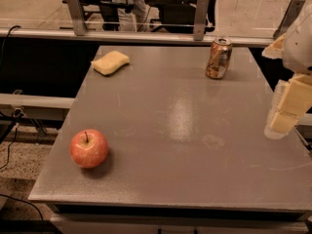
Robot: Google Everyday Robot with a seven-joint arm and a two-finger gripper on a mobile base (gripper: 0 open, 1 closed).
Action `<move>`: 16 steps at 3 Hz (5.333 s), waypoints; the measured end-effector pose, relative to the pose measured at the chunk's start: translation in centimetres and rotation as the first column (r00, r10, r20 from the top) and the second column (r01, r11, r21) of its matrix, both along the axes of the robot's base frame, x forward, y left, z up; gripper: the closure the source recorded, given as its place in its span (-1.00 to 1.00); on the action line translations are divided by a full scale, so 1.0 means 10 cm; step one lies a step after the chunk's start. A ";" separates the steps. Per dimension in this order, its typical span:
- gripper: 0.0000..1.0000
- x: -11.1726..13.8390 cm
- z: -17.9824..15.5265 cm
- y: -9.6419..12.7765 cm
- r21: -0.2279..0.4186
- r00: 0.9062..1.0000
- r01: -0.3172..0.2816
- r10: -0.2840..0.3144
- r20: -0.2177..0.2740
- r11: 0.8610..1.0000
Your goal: Pick sponge
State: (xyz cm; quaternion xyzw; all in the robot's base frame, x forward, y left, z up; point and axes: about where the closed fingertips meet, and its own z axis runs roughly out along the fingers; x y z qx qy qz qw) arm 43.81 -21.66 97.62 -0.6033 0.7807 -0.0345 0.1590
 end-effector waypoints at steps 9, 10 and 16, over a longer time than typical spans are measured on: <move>-1.00 2.53 -0.53 1.94 0.318 0.997 -0.002 -0.022 0.073 0.948; -1.00 2.68 -0.65 2.21 0.329 0.996 0.009 -0.039 0.084 0.944; -1.00 3.21 -1.22 3.31 0.410 0.992 0.128 -0.125 -0.034 0.903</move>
Offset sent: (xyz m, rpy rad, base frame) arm 0.0432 0.0113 0.0065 0.0807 -0.0501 -0.0266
